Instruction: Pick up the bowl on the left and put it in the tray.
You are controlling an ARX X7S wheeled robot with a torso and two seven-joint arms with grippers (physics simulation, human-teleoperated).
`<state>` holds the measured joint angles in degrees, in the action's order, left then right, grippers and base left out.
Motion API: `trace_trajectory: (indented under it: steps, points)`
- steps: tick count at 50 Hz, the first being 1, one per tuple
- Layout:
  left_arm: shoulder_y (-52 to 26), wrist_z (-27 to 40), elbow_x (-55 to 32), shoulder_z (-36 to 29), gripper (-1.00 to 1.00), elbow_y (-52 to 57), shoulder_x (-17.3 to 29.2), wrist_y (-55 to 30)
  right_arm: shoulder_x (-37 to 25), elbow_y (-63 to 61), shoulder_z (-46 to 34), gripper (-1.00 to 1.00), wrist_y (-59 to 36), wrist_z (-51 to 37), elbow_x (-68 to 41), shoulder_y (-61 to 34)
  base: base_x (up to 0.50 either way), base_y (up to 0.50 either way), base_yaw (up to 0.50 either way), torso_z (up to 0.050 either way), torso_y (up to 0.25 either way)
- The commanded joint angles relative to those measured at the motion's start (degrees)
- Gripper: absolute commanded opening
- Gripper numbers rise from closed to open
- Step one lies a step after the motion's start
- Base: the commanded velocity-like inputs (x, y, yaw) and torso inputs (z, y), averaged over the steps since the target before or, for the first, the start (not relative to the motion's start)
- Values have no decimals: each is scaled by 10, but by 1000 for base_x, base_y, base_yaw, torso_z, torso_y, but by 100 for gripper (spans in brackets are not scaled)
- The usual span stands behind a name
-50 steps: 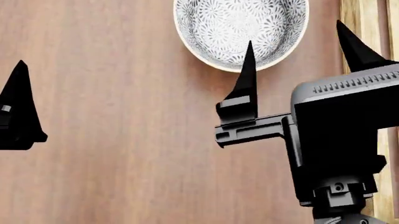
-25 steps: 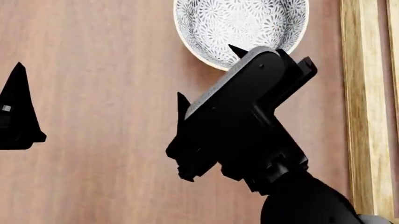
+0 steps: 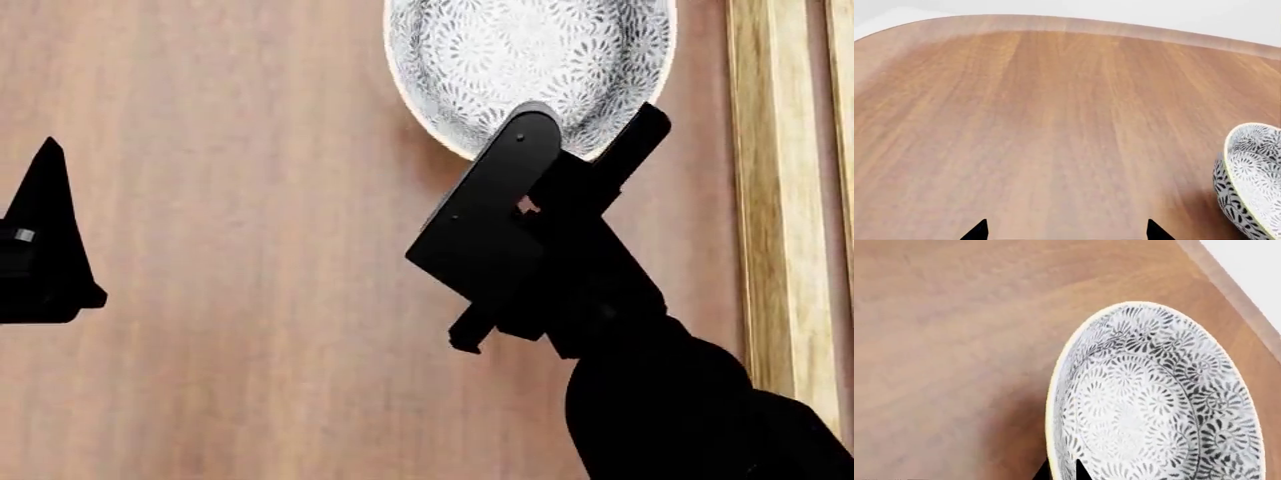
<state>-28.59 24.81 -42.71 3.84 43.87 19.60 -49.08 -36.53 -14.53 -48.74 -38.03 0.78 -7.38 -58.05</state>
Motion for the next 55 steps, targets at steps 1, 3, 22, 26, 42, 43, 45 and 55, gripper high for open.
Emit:
trace_trajectory:
  steps: [1, 3, 22, 26, 42, 43, 45, 55]
  points:
    - [1, 2, -1, -2, 100, -2, 2, 3, 3, 87, -35, -100, 26, 2, 15, 3, 0, 0, 0, 0, 0]
    - [1, 3, -3, -1, 100, -2, 3, 2, 3, 85, -37, -100, 26, 1, 17, 4, 0, 0, 0, -8, -5]
    - [-2, 9, -9, -2, 100, -2, 6, 4, -11, 41, -39, -100, 15, 4, 27, -8, 1, 0, 0, -1, -3]
    - [0, 10, -11, 0, 100, 0, 7, 5, -20, 4, -27, -100, -11, 10, 24, -28, 3, 0, -1, 0, 0]
    - [6, 16, -25, 10, 100, 7, 11, 6, -52, -113, -13, -100, -111, 46, 31, -108, 0, 0, 0, 0, 0]
    - [7, 16, -25, 10, 100, 7, 12, 7, -54, -116, -13, -100, -114, 48, 32, -111, 0, 0, 0, 0, 0]
    - [7, 17, -27, 12, 100, 9, 13, 6, -60, -123, -12, -100, -123, 52, 34, -119, 0, 0, 0, 0, 0]
    - [4, 21, -30, 10, 100, 8, 13, 5, -82, -165, 14, -100, -167, 71, 28, -160, 0, 0, 0, 0, 0]
